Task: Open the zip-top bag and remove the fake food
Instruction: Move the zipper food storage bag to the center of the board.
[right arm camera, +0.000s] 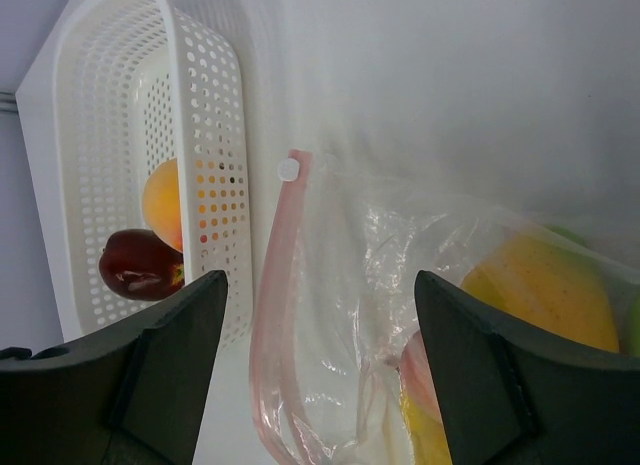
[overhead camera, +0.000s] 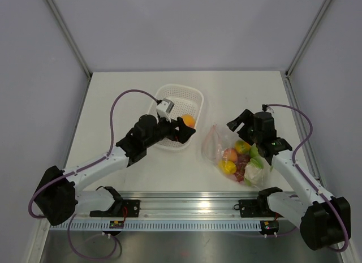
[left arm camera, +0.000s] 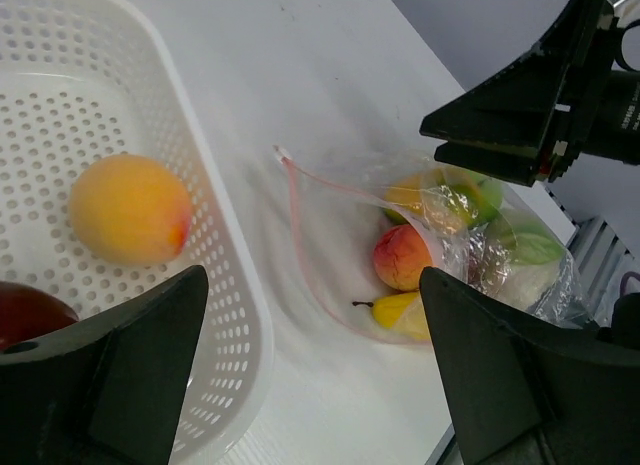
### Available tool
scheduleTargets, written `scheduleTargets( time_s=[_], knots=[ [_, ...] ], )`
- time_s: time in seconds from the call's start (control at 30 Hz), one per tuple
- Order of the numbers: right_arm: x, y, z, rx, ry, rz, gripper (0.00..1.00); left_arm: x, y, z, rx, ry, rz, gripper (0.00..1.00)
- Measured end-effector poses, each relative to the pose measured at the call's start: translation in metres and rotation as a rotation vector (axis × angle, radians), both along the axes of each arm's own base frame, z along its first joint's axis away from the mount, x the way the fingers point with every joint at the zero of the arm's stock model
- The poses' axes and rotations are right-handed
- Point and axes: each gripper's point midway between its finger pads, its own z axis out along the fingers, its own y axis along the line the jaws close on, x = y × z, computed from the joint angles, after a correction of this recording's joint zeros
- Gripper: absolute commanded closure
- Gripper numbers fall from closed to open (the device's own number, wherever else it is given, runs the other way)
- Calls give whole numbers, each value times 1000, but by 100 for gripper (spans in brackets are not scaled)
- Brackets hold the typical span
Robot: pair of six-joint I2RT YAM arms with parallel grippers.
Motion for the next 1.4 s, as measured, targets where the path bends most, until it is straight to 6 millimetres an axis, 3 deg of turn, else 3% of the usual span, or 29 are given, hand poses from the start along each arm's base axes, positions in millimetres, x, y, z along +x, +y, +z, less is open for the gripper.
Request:
scheduleTargets(
  time_s=[0.27,0.4,0.53,0.77,1.03,1.2,1.4],
  knots=[
    [-8,-12,-11,-16,62,-73,14,-11,-41,-14,136,-53,-90,14],
    [-13,-14,-16,-25,129,-90,5,-9,-49,-32,178,-30,-110,12],
    [-21,-16,-7,-36,167,-92,1,-9,-52,-46,203,-3,-121,12],
    [-57,-33,12,-57,157,-125,1,-14,-65,-56,180,41,-167,14],
    [-100,-49,-12,-87,363,-212,0,-22,-82,-42,73,22,-197,13],
    [-118,-54,-7,-32,360,-275,1,-28,-94,-37,21,7,-227,13],
    [-129,-64,-11,-48,370,-325,1,-35,-109,-61,33,40,-264,13]
  ],
)
